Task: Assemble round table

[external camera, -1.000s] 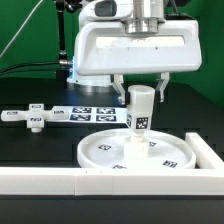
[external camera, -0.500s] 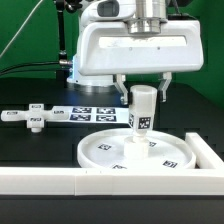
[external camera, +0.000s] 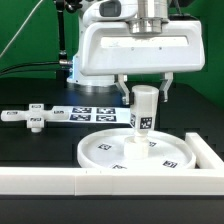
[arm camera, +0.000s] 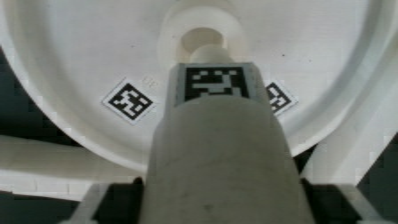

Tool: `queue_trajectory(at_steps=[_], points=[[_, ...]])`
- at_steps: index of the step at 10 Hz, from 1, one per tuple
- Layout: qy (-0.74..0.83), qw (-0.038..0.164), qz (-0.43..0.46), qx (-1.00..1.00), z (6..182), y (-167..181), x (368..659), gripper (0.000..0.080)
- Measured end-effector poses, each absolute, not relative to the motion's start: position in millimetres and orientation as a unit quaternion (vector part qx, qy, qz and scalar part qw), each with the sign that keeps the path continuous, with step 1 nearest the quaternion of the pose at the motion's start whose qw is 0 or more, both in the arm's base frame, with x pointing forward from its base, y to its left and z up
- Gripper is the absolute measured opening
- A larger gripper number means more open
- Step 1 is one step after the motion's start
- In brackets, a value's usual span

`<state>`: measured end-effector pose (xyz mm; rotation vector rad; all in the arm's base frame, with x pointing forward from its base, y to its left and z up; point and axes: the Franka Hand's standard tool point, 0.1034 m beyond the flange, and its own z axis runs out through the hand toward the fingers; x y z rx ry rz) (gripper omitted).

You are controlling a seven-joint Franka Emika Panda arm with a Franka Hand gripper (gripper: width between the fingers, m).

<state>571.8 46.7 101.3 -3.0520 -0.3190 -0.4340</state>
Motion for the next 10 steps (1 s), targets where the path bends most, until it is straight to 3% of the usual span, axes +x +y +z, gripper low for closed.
queue_trajectory(at_steps=[10], points=[[-0.103, 0.020, -0.134, -0.985, 91.4, 40.6, 570.0, 0.0409]])
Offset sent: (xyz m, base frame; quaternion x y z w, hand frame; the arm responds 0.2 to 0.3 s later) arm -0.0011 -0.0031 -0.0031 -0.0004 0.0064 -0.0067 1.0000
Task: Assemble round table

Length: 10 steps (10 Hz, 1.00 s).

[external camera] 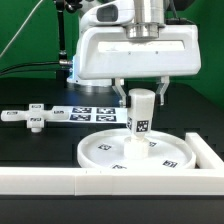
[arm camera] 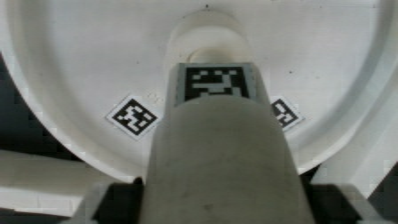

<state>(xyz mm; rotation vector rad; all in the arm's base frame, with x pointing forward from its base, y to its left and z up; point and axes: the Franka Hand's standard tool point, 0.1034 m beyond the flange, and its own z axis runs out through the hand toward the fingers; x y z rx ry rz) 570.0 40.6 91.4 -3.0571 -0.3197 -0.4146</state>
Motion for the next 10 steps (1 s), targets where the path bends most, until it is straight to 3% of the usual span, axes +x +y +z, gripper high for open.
queue_trajectory(at_steps=[6, 7, 8, 10], points=[[-0.108, 0.014, -0.156, -0.982, 87.2, 38.5, 571.6, 0.0410], [-0.108, 0.014, -0.156, -0.982, 87.2, 38.5, 571.6, 0.0568], [-0.108, 0.014, -0.156, -0.982, 87.4, 38.5, 571.7, 0.0633], [-0.109, 0.014, -0.157, -0.981, 101.7, 37.5, 574.2, 0.0644]])
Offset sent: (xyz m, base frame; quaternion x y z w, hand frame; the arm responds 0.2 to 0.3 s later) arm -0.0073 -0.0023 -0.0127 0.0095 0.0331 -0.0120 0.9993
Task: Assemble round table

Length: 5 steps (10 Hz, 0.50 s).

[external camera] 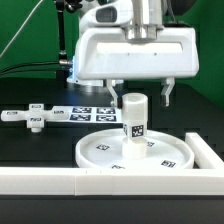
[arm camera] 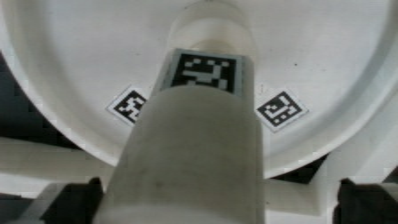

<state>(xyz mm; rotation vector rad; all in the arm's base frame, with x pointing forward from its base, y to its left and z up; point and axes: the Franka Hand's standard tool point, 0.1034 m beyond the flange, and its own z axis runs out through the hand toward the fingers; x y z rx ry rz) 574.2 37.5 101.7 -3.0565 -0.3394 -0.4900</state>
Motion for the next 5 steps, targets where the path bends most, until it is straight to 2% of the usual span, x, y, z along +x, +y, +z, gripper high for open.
queue_trajectory(at_steps=[3, 5], points=[[-0.109, 0.015, -0.149, -0.983, 118.8, 33.3, 579.9, 0.0649], [-0.109, 0.015, -0.149, -0.983, 117.9, 33.4, 579.9, 0.0649]])
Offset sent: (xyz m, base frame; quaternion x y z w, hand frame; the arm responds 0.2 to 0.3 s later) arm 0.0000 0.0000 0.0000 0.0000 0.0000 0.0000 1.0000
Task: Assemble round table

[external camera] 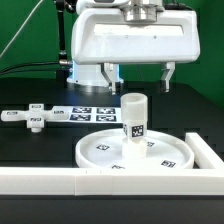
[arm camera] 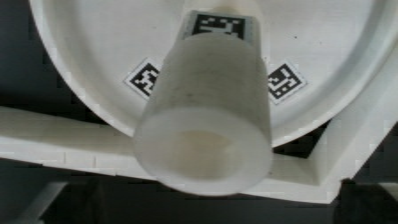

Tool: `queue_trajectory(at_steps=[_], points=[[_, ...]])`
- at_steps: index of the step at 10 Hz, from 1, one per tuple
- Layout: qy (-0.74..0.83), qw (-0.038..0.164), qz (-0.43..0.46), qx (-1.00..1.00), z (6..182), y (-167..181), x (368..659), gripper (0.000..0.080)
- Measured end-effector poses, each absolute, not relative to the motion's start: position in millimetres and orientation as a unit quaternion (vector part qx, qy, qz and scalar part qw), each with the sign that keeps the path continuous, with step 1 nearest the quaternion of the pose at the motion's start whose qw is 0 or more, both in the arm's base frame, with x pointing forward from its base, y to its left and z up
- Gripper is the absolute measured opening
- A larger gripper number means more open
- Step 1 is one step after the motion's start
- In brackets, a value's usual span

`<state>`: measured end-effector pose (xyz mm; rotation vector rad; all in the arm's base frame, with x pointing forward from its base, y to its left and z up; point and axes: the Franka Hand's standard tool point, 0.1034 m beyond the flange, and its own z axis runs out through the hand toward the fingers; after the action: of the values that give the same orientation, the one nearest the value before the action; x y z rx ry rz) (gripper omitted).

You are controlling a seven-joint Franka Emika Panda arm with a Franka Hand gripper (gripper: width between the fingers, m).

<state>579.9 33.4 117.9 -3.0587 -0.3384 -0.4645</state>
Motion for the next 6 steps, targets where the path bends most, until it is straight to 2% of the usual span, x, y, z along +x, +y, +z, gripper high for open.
queue_trajectory(at_steps=[4, 6], points=[[-0.119, 0.010, -0.142, -0.983, 117.3, 24.1, 580.0, 0.0649], [-0.117, 0.028, -0.062, -0.991, 111.8, 23.8, 573.4, 0.0649]])
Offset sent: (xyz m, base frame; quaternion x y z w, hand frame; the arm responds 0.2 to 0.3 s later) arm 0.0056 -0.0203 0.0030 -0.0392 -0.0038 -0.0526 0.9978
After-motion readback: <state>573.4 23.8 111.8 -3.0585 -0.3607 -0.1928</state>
